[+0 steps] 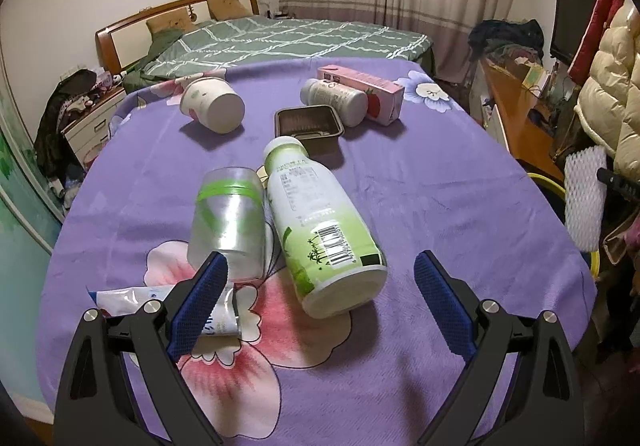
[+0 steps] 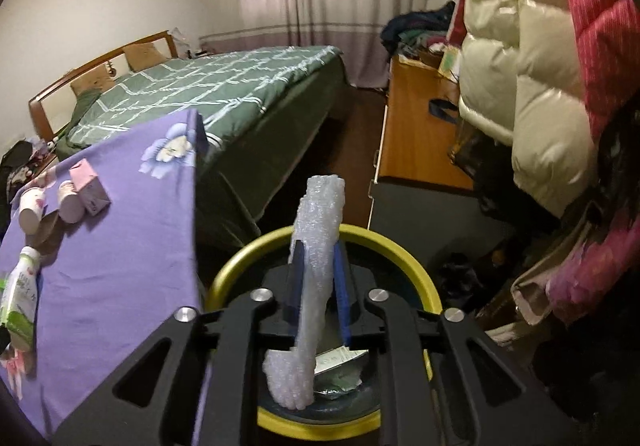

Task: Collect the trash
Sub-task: 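Carry the foam netting with the right gripper into the bin and open, then close the left gripper on the green-labeled milk bottle and lift it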

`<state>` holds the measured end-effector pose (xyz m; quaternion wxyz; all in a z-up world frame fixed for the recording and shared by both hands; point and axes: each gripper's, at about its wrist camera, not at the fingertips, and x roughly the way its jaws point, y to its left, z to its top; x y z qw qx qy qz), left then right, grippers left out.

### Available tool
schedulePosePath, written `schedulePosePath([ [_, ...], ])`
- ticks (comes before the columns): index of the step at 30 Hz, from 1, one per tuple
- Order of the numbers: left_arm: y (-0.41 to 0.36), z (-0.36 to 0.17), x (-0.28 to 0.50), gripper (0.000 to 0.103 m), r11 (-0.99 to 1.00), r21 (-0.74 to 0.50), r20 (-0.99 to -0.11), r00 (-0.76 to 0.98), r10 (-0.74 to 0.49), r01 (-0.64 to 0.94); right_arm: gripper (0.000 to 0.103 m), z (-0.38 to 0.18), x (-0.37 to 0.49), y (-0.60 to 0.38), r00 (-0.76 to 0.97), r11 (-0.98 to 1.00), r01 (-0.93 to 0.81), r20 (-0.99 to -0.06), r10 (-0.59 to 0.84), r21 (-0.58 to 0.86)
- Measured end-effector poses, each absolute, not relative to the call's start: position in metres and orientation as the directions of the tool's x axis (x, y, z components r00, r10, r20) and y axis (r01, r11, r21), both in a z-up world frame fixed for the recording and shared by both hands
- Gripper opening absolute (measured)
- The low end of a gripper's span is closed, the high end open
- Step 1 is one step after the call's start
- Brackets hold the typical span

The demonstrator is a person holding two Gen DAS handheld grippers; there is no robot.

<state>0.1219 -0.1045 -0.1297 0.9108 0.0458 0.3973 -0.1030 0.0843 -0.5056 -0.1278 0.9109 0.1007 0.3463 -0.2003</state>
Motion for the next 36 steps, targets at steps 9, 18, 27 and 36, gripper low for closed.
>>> schedulePosePath([
  [9,-0.107,-0.138,0.135,0.093,0.98,0.003,-0.754,0.644,-0.13,0.201,0.023,-0.135,0.084,-0.507,0.689,0.902,0.424,-0.677,-0.259,0.086],
  [18,-0.118,-0.149,0.138,0.082,0.979,0.015,-0.77,0.627,-0.119,0.204,0.026,-0.14,0.088,-0.504,0.69,0.906,0.409,-0.687,-0.228,0.111],
  [27,-0.119,-0.153,0.143,0.06,0.978,0.023,-0.759,0.641,-0.118,0.207,0.026,-0.143,0.086,-0.507,0.691,0.904,0.41,-0.689,-0.221,0.122],
  [36,-0.119,-0.116,0.126,0.058,0.966,0.049,-0.679,0.718,-0.154,0.253,0.026,-0.142,0.082,-0.509,0.698,0.901,0.414,-0.681,-0.22,0.133],
])
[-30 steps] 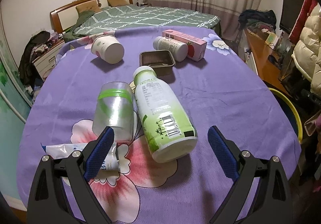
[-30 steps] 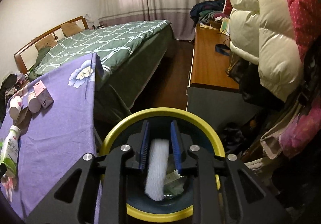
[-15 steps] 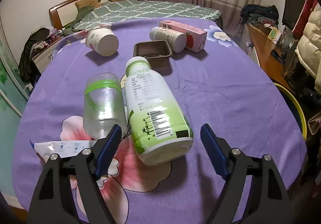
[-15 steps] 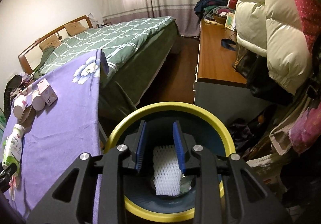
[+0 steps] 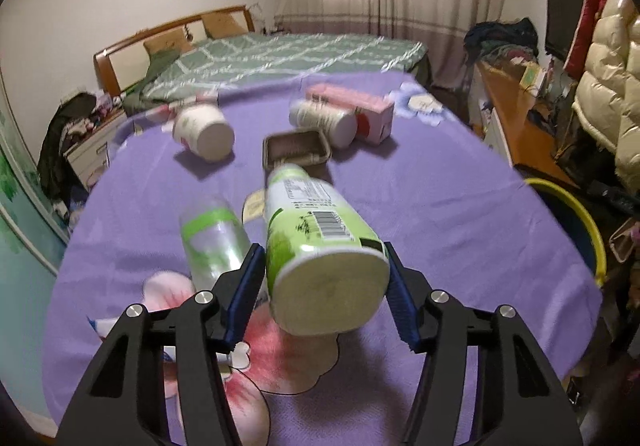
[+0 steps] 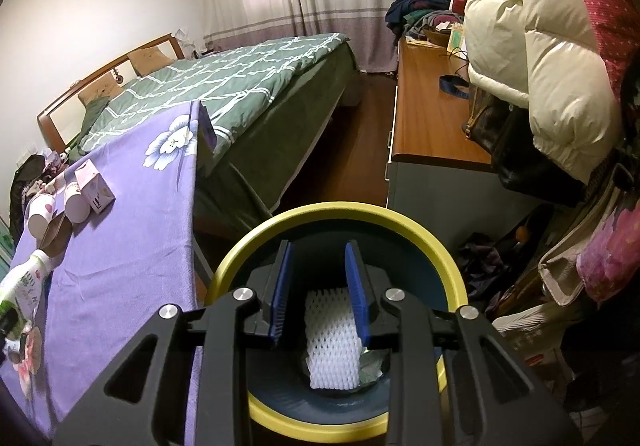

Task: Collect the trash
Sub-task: 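Close the left gripper on the green-labeled milk bottle and lift it, then carry the milk bottle with the left gripper over the bin and release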

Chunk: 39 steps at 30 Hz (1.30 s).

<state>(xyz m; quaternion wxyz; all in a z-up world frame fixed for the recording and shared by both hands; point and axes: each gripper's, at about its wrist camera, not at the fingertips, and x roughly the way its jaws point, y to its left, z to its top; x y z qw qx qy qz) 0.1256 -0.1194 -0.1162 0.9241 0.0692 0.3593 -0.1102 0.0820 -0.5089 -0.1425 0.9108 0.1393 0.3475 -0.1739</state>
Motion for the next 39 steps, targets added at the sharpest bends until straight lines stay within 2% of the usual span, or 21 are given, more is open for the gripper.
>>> schedulePosePath([
  [10,-0.126,-0.068,0.109,0.055,0.949,0.043,-0.612,0.759,-0.222,0.312,0.026,-0.137,0.074,-0.51,0.713,0.897,0.415,-0.667,-0.217,0.151],
  [24,-0.164,-0.057,0.133,0.054,0.93,0.093,-0.58,0.779,-0.239,0.355,0.026,-0.141,0.066,-0.521,0.714,0.886,0.431,-0.666,-0.217,0.173],
  [31,-0.194,-0.046,0.135,0.054,0.902,0.084,-0.578,0.758,-0.303,0.424,0.026,-0.14,0.061,-0.533,0.718,0.877,0.441,-0.661,-0.217,0.192],
  [39,-0.262,-0.032,0.124,0.054,0.824,0.074,-0.563,0.706,-0.43,0.562,0.026,-0.137,0.039,-0.555,0.718,0.852,0.482,-0.648,-0.253,0.202],
])
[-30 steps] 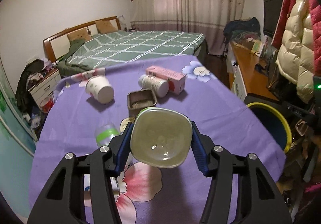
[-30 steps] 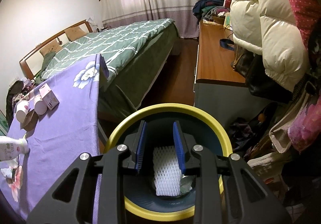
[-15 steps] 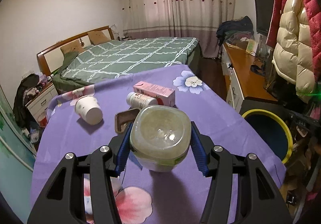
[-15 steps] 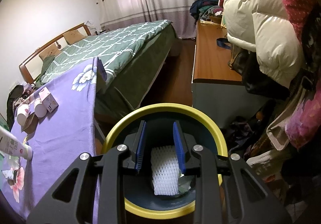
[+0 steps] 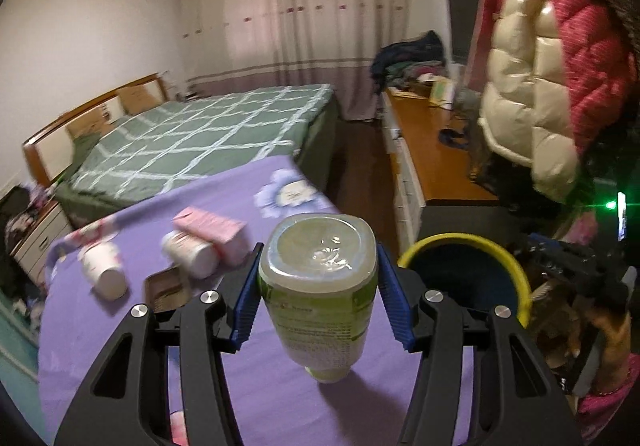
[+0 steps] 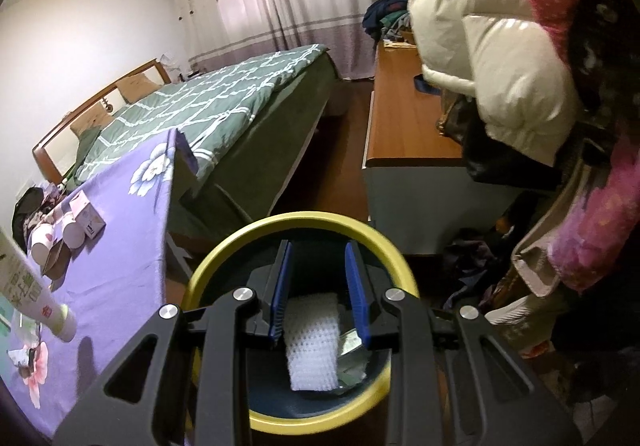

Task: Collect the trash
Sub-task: 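Carry the milk bottle with the left gripper over the bin and release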

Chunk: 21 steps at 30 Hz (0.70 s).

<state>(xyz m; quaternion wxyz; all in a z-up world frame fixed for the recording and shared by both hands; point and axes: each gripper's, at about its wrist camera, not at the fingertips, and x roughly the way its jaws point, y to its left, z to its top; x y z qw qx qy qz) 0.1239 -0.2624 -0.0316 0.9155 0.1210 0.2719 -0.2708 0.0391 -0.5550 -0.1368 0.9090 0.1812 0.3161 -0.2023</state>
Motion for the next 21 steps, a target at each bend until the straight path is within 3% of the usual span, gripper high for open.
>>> schedulePosePath([
  [11,-0.374,-0.037,0.113,0.054,0.678,0.03,-0.595,0.559,-0.578,0.734,0.026,-0.142,0.01,-0.59,0.697,0.813,0.543,-0.654,-0.295,0.212],
  [19,-0.426,-0.077,0.121,0.054,0.638,0.004,-0.666,0.478,-0.573,0.77,0.026,-0.153,0.002,-0.602,0.68,0.8,0.56,-0.671,-0.295,0.215],
  [20,-0.43,-0.08,0.121,0.057,0.643,0.012,-0.669,0.485,-0.564,0.766,0.026,-0.153,0.001,-0.603,0.679,0.798,0.562,-0.672,-0.295,0.218],
  [21,-0.43,-0.082,0.12,0.074,0.647,0.018,-0.67,0.489,-0.558,0.762,0.026,-0.154,0.0,-0.604,0.679,0.796,0.564,-0.672,-0.295,0.221],
])
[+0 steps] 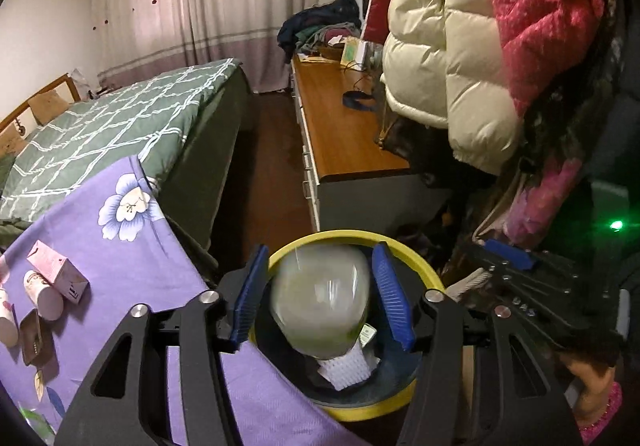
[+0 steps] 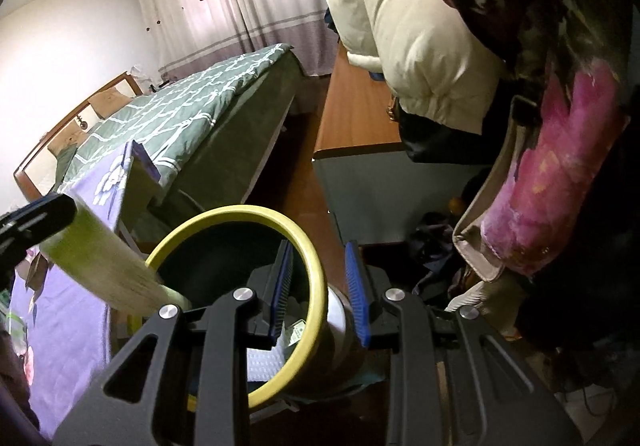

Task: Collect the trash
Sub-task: 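Carry the milk bottle with the left gripper over the bin and release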

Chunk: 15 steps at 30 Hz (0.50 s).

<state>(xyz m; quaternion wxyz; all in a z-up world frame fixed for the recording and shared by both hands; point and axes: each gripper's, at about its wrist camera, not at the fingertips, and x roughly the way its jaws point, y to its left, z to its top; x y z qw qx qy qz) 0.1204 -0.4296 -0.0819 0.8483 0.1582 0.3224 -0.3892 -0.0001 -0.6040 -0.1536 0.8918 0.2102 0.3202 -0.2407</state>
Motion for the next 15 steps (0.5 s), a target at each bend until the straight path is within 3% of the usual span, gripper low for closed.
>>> schedulePosePath([
  [2,-0.428,-0.082,0.119,0.089,0.658,0.018,-0.657,0.505,-0.56,0.753,0.026,-0.154,-0.002,-0.605,0.68,0.794,0.565,-0.672,-0.294,0.224],
  [10,-0.374,-0.06,0.116,0.089,0.708,-0.008,-0.63,0.546,-0.552,0.706,0.026,-0.154,0.009,-0.589,0.69,0.82,0.527,-0.676,-0.259,0.224],
  [15,-0.302,-0.047,0.119,0.09,0.791,-0.001,-0.618,0.622,-0.481,0.612,0.026,-0.154,0.026,-0.559,0.699,0.859,0.465,-0.684,-0.21,0.211],
])
